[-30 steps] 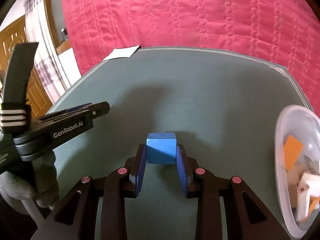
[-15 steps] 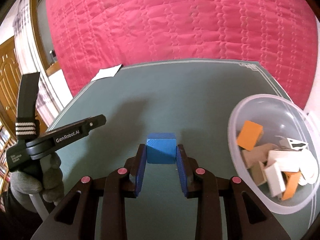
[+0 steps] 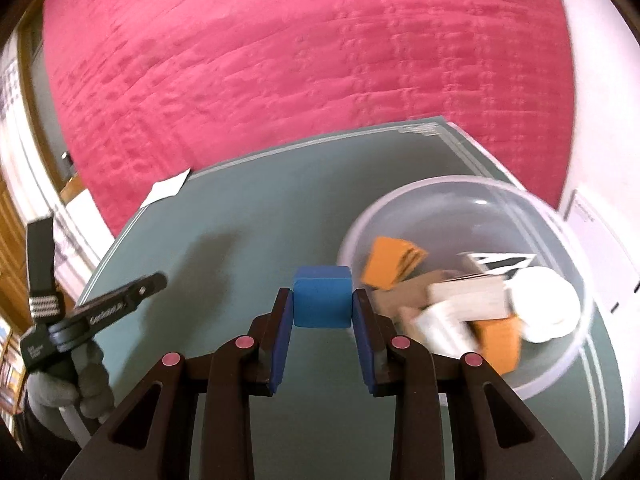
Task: Organize rigid objects
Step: 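Carry the blue prism and tan block into the clear bowl and release both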
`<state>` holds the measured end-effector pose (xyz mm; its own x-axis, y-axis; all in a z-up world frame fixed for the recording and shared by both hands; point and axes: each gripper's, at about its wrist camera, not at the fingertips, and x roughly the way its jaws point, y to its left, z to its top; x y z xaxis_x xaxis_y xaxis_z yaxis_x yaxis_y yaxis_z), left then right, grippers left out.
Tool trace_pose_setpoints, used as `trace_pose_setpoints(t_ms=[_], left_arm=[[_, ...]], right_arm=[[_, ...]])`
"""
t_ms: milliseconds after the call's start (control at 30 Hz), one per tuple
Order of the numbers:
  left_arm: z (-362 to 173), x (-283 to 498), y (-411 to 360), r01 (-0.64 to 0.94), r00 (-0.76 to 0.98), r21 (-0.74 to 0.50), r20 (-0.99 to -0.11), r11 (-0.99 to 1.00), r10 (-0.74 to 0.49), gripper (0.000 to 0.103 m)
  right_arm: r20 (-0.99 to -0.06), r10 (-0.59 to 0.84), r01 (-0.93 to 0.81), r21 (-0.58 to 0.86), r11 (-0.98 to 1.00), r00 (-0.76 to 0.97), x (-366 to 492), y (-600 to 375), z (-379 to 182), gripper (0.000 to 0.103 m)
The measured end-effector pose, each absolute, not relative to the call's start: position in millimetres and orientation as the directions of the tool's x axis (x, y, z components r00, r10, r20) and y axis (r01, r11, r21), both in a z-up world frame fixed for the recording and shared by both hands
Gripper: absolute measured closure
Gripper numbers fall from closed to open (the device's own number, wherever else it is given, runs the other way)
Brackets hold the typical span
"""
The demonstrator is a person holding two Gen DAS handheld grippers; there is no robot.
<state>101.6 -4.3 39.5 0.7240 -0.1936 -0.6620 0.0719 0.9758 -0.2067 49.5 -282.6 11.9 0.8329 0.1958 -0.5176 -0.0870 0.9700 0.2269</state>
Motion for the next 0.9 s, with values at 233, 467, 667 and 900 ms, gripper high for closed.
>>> trace_pose_setpoints(t_ms=[233,467,667,900], left_arm=[[39.3,100.1,-10.2,0.077,0.721,-0.195,-0.666,0.978,-0.189,0.067],[42.9,97.1,-16.4,0.091,0.728,-0.183,-0.659,0.979,-0.191,0.067],[44.4,96.0,-22.6,0.100,0.729,-0.172,-0.658,0.980,-0.190,0.067],[46.4,92.3,-27.8,0.104,0.730,-0.158,-0.658,0.982,-0.183,0.067]], right_arm=[[-0.490,0.136,-0.011,0.251,0.968,0.861,42.2,-313.6,20.3,0.072],[-0.490,0.094,0.045,0.263,0.964,0.867,42.8,-334.9,19.3,0.072],[-0.490,0.074,0.060,0.252,0.966,0.869,57.5,-341.3,18.9,0.072],[-0.482,0.077,0.065,0.272,0.960,0.873,73.2,-349.2,14.4,0.068]])
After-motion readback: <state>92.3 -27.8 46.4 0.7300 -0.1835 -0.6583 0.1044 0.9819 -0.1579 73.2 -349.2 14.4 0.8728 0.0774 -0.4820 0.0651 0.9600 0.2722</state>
